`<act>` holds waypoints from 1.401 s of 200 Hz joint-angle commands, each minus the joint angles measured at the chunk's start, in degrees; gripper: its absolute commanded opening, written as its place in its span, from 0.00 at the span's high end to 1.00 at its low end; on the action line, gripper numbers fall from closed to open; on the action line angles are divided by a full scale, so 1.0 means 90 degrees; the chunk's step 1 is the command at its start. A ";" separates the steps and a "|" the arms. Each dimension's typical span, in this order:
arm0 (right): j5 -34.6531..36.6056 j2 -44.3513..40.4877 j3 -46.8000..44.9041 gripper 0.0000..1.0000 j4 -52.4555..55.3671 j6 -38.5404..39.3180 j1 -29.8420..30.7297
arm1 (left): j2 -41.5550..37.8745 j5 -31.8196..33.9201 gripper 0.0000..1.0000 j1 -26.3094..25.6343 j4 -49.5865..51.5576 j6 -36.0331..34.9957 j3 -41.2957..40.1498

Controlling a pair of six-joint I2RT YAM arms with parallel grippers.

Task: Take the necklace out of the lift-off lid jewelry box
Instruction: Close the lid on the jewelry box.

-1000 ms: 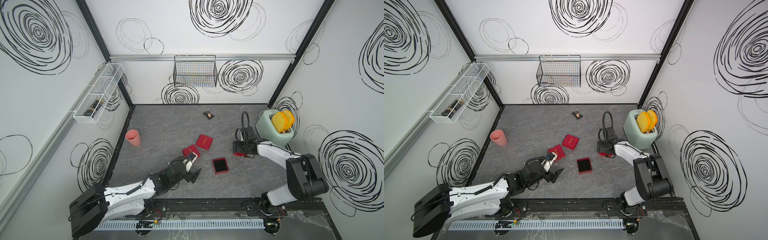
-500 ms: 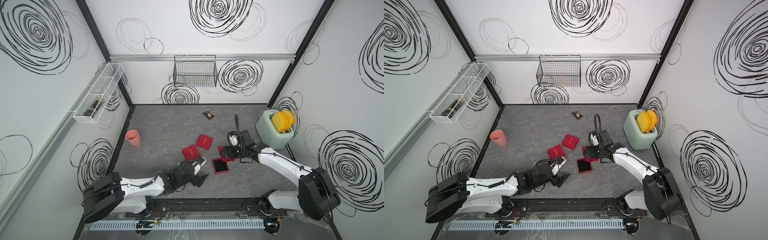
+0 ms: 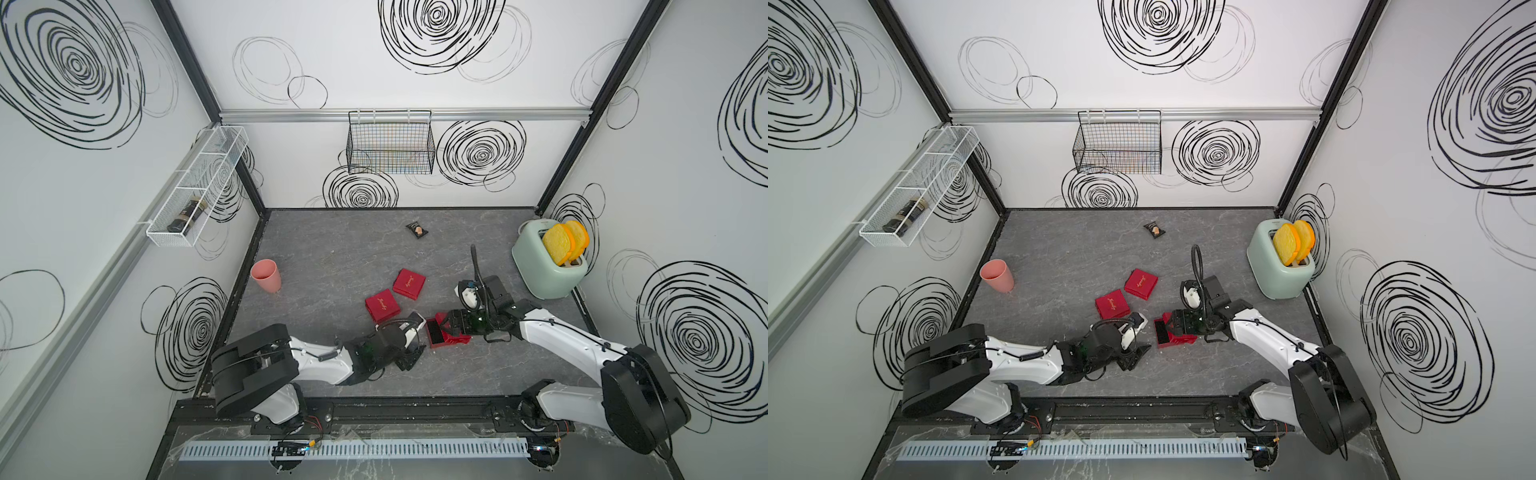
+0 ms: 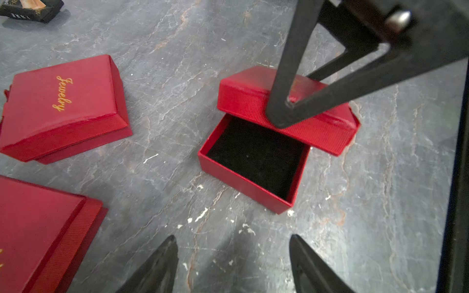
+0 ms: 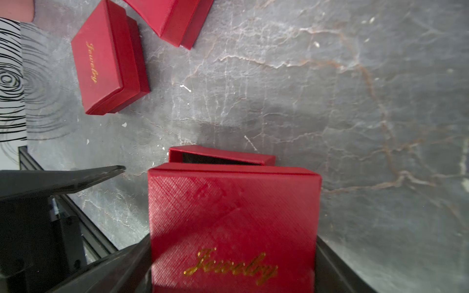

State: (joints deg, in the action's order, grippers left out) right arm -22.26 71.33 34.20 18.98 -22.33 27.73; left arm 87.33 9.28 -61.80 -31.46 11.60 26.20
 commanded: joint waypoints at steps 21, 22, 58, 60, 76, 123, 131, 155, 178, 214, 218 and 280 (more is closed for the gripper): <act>-0.0228 -0.0114 -0.0069 0.21 -0.0312 -0.0136 0.0049 | 0.0480 0.0201 0.33 -0.0032 -0.0497 -0.0034 0.0374; -0.0225 -0.0113 -0.0069 0.21 -0.0322 -0.0136 0.0047 | 0.0486 0.0205 0.33 -0.0030 -0.0502 -0.0026 0.0377; -0.0005 -0.0061 -0.0035 0.21 -0.0354 -0.0128 0.0081 | 0.0824 0.0394 0.37 -0.0031 -0.0632 0.0051 0.0468; 0.0013 -0.0071 -0.0031 0.21 -0.0352 -0.0127 0.0093 | 0.0844 0.0395 0.37 -0.0031 -0.0639 0.0057 0.0473; 0.0126 -0.0084 0.0003 0.21 -0.0332 -0.0110 0.0118 | 0.0972 0.0451 0.39 -0.0037 -0.0642 0.0084 0.0531; 0.0094 -0.0076 -0.0010 0.21 -0.0366 -0.0117 0.0135 | 0.1117 0.0796 0.49 -0.0018 -0.0693 0.0274 0.0566; 0.0059 -0.0074 -0.0027 0.20 -0.0395 -0.0135 0.0139 | 0.1126 0.0791 0.49 -0.0018 -0.0707 0.0278 0.0573; -0.0003 -0.0046 -0.0040 0.20 -0.0486 -0.0193 0.0157 | 0.1192 0.0786 0.50 -0.0018 -0.0706 0.0266 0.0633; -0.0023 0.0027 -0.0044 0.20 -0.0549 -0.0214 0.0187 | 0.1277 0.0795 0.50 -0.0018 -0.0713 0.0273 0.0697; -0.0044 0.0115 -0.0049 0.20 -0.0564 -0.0263 0.0301 | 0.1351 0.0777 0.50 -0.0018 -0.0748 0.0328 0.0763; -0.0037 0.0115 -0.0049 0.20 -0.0569 -0.0273 0.0313 | 0.1351 0.0767 0.50 -0.0018 -0.0757 0.0332 0.0753; 0.0031 0.0228 -0.0069 0.19 -0.0641 -0.0540 0.0526 | 0.1351 0.0654 0.50 -0.0036 -0.0820 0.0343 0.0707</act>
State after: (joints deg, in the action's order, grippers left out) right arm -21.50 72.36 33.91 14.37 -25.50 31.22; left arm 98.83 15.49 -61.89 -35.62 13.58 31.83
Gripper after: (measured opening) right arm 0.834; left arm 0.499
